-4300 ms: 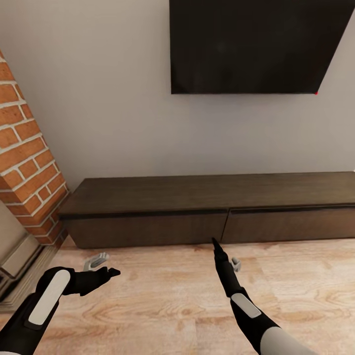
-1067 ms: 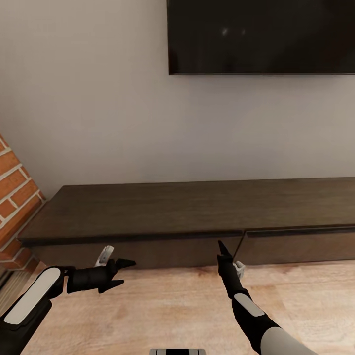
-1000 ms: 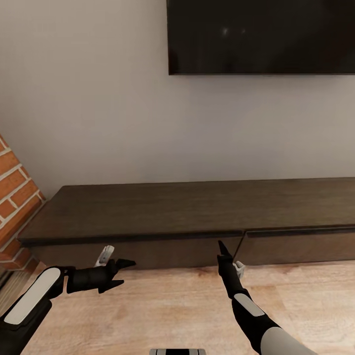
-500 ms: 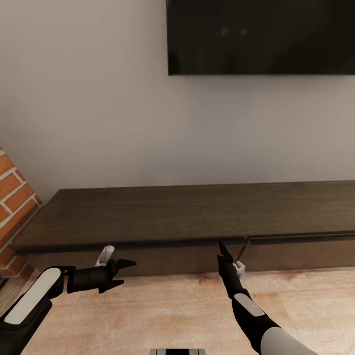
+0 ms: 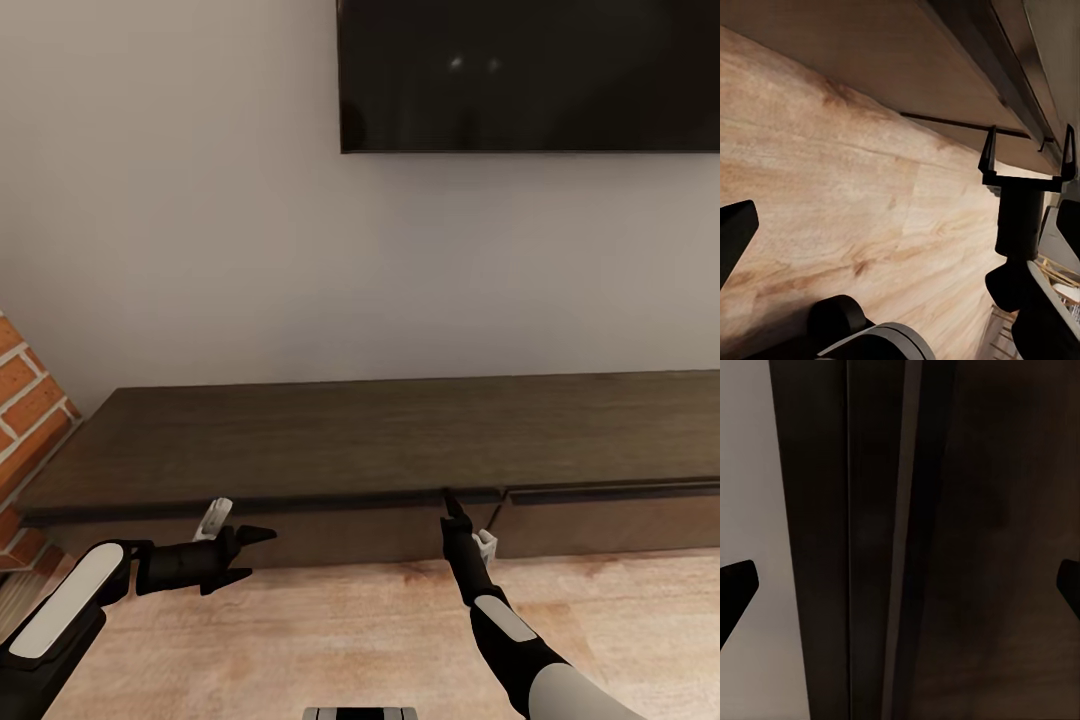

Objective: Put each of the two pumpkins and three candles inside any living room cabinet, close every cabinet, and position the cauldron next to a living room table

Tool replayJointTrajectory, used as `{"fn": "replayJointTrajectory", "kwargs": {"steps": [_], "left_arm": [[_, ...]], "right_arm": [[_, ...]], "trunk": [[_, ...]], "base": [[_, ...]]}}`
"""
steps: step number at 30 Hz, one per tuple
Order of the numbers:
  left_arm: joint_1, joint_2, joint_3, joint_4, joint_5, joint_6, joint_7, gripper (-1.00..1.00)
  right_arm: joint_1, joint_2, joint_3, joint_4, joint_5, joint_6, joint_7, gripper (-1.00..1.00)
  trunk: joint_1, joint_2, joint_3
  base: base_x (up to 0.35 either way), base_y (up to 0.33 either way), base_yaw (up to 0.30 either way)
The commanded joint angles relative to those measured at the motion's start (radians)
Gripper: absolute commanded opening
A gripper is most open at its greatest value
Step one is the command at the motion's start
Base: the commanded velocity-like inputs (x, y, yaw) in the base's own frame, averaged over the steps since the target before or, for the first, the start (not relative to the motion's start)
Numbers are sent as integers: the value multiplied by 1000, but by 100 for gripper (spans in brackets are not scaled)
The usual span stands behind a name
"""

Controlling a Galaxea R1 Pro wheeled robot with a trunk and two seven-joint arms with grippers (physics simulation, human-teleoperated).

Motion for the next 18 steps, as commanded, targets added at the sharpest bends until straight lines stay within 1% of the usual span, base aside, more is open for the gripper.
{"fn": "replayJointTrajectory", "kwargs": {"steps": [1, 18], "left_arm": [[0, 1, -1, -1, 11, 0, 10, 100], [0, 1, -1, -1, 11, 0, 10, 100]], "right_arm": [[-1, -1, 8, 1, -7, -8, 3, 100], [-1, -1, 9, 2, -7, -7, 1, 100]], "trunk": [[0, 0, -1], [0, 0, -1]], "base": [[10, 0, 0], [12, 0, 0]]}}
